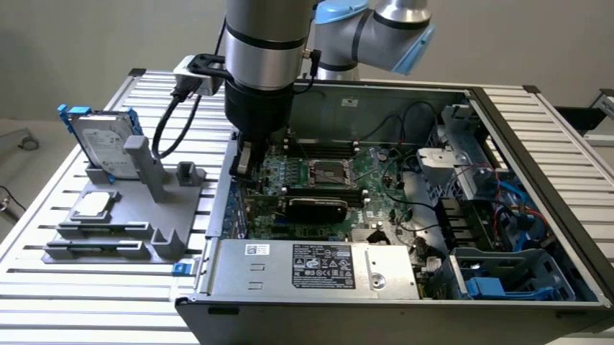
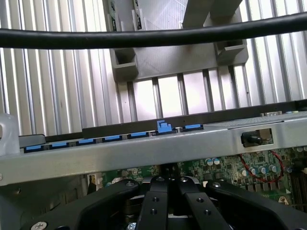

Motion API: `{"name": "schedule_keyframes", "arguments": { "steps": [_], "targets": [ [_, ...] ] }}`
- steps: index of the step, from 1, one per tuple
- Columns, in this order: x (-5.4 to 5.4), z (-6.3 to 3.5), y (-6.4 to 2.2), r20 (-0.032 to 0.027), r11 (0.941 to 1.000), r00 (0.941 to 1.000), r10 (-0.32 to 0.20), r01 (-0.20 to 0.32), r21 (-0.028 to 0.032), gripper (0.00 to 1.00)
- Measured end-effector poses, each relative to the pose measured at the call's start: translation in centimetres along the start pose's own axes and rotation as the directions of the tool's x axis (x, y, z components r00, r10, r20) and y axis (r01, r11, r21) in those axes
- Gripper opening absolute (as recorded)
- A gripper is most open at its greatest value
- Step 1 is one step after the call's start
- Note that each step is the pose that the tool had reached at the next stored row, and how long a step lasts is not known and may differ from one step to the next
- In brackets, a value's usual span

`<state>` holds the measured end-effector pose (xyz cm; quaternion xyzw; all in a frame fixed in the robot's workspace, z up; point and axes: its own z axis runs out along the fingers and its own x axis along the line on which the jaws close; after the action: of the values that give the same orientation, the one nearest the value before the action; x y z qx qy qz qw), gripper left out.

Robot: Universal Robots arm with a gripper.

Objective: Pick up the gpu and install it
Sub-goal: 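Press down on the gpu until it lock into place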

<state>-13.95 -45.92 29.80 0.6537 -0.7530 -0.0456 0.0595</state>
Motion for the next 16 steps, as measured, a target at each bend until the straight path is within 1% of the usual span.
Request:
{"name": "schedule_keyframes", "arguments": {
  "steps": [11,16],
  "targets": [
    [0.00,0.04,-0.01,0.0010,1.0000,1.0000,0.004,-0.004,0.0000,0.11],
    [-0.02,-0.21,-0.15,0.0005,1.0000,1.0000,0.005,-0.005,-0.0002,0.11]
  ]
}}
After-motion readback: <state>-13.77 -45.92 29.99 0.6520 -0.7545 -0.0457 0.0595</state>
